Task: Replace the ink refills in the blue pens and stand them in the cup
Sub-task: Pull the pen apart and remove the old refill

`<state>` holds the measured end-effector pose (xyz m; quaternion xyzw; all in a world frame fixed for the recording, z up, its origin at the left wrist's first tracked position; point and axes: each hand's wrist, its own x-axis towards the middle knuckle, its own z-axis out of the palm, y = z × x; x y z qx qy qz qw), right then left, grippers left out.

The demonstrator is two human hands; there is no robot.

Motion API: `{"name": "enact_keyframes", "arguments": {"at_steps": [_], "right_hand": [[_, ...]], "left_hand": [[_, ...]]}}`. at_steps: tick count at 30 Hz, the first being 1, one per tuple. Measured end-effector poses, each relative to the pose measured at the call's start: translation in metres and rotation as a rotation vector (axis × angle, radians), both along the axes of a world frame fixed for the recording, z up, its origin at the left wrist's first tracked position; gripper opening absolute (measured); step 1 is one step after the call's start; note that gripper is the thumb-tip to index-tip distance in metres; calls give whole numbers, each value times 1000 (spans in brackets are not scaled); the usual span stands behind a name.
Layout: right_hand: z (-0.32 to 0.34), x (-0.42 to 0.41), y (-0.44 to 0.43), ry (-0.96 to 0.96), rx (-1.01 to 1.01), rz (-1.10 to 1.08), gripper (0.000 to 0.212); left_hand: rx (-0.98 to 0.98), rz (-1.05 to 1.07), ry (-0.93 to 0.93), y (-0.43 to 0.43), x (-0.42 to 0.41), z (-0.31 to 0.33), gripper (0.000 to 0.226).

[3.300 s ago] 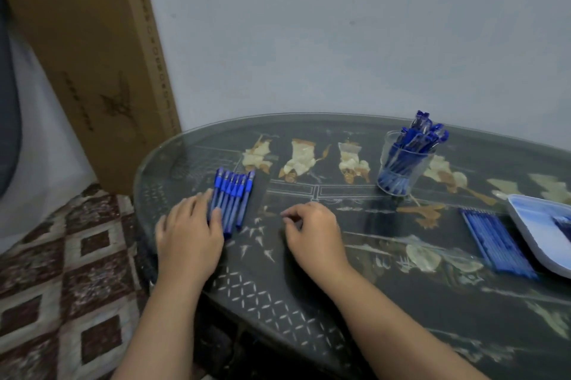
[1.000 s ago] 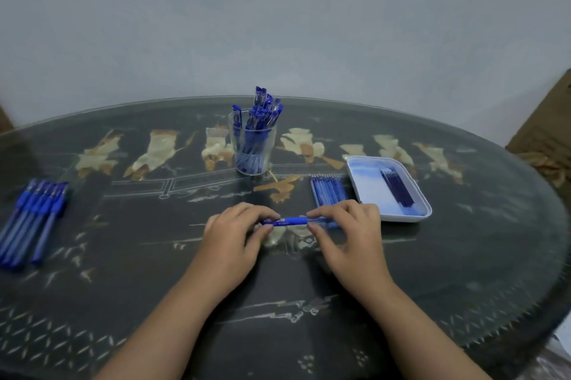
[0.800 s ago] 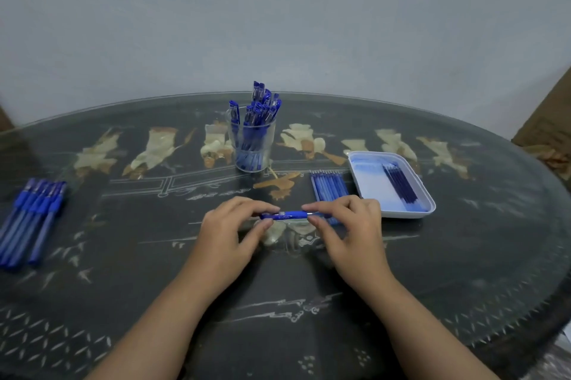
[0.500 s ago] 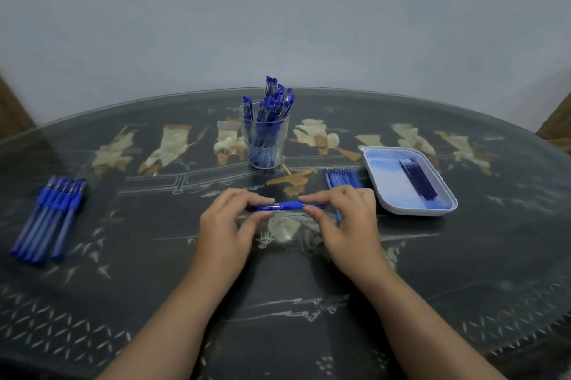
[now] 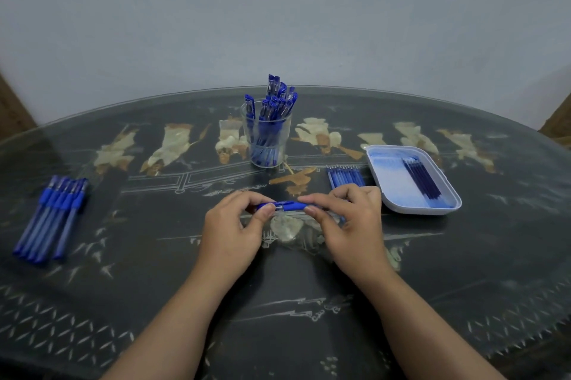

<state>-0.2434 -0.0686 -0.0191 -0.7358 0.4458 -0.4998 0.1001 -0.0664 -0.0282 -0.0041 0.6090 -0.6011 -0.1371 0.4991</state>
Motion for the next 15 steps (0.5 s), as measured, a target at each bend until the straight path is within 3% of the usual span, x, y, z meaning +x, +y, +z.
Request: {"name": "enact_keyframes", "arguments": {"at_steps": [7, 10, 15], "right_hand": [[0, 0, 1, -15, -68, -24, 16], [1, -4, -1, -85, -7, -47, 31], [1, 1, 1, -75, -14, -34, 27]], "left_hand": [[48, 64, 21, 1, 2, -2, 18], [25, 129, 103, 1, 8, -1, 23], [35, 183, -2, -3, 6, -3, 13]]}}
